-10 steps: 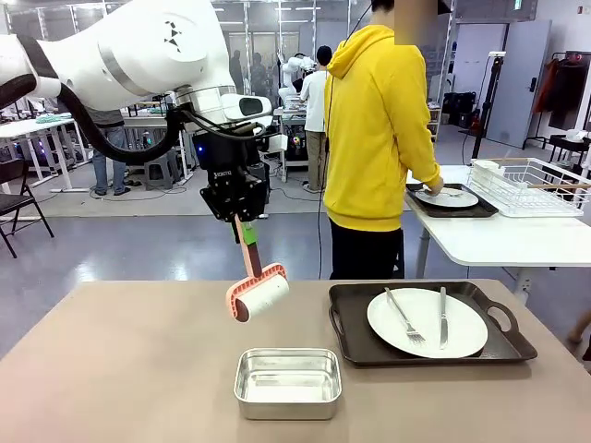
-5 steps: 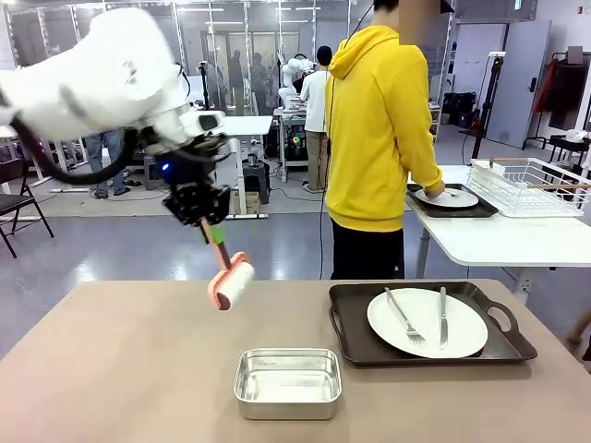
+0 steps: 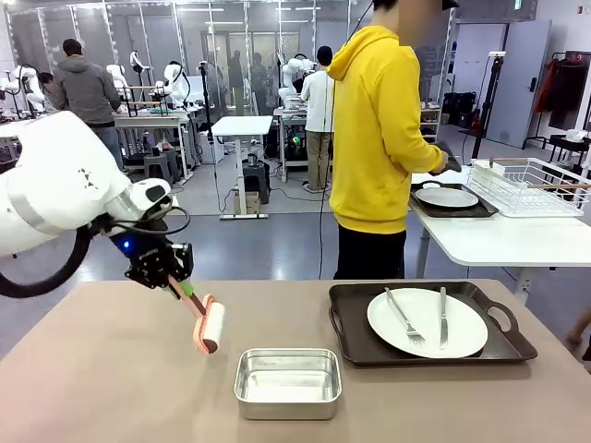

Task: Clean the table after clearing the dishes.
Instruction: When the left (or right) Handle tray is removed, use the left hand (or right hand) to clean the left (or right) side of the table with the Lint Roller.

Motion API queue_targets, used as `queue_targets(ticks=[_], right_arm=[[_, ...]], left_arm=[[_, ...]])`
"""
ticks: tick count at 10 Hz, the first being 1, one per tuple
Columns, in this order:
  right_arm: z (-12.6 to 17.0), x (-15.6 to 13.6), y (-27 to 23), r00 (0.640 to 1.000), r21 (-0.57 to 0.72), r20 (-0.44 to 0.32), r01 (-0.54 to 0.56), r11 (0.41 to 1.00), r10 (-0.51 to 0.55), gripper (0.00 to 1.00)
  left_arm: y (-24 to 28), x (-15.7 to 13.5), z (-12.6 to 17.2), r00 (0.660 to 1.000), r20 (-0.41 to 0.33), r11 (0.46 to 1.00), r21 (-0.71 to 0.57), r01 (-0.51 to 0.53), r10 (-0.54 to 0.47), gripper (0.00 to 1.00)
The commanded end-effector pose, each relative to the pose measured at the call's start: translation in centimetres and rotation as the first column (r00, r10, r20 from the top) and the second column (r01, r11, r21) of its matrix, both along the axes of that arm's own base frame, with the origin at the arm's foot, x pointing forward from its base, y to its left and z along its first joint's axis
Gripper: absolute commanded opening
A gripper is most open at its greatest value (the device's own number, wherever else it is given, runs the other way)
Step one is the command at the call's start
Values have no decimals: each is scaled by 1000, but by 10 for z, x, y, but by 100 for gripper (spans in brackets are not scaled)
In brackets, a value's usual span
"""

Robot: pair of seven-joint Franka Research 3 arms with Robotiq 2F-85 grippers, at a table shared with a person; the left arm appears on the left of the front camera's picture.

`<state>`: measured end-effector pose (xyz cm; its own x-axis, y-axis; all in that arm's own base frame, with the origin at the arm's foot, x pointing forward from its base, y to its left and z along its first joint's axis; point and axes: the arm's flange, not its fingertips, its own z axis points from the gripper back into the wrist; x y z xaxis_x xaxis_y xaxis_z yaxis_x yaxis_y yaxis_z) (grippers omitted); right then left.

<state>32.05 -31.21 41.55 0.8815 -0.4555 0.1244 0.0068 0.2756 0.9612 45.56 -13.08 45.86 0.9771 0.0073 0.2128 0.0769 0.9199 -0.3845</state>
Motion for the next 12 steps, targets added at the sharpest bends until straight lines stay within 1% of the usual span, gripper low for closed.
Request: queue_targets(ticks=[1, 3, 4, 6, 8, 9, 10, 12], right_arm=[[3, -1, 1, 1000, 0, 7, -1, 1000, 1, 100], [3, -1, 1, 1000, 0, 7, -1, 1000, 1, 100], [3, -1, 1, 1000, 0, 7, -1, 1000, 1, 100], [3, -1, 1, 1000, 0, 7, -1, 1000, 1, 100], [3, -1, 1, 1000, 0, 7, -1, 1000, 1, 100], [3, -1, 1, 1000, 0, 7, -1, 1000, 1, 100], [3, -1, 1, 1000, 0, 7, -1, 1000, 1, 100], [3, -1, 1, 1000, 0, 7, -1, 1000, 1, 100]], left_arm=[[0, 13, -9, 999, -34, 998, -55, -32, 30, 21], [4, 21, -22, 994, -112, 999, -51, -19, 13, 21], [6, 25, -26, 991, -129, 999, -47, -23, 16, 21], [12, 30, -36, 987, -159, 996, -91, 9, -23, 21], [24, 27, -55, 981, -188, 995, -100, 18, -36, 21], [30, 21, -64, 988, -147, 995, -94, 30, -44, 21], [35, 12, -72, 989, -132, 994, -91, 54, -66, 21], [54, -3, -92, 995, -80, 996, -71, 47, -53, 21]])
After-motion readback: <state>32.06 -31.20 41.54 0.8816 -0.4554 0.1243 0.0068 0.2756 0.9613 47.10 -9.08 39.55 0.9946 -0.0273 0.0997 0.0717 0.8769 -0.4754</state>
